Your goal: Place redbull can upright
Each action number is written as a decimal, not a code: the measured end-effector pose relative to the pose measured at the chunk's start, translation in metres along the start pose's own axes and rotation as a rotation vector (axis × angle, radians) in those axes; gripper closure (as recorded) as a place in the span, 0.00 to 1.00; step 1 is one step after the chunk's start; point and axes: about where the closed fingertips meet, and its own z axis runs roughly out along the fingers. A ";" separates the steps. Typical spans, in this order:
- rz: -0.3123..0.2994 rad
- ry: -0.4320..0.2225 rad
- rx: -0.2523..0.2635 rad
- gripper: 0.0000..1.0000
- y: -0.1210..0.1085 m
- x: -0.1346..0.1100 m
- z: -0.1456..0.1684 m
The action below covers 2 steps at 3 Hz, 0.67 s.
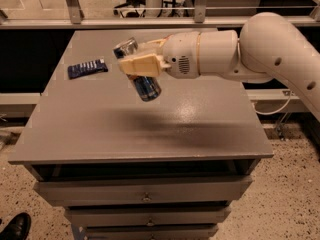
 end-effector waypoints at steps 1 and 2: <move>-0.031 -0.074 0.009 1.00 0.005 0.006 -0.016; -0.076 -0.143 0.008 1.00 0.009 0.014 -0.036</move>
Offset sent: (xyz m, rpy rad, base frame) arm -0.0337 -0.0631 -0.0104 0.1752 -0.1953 -0.0095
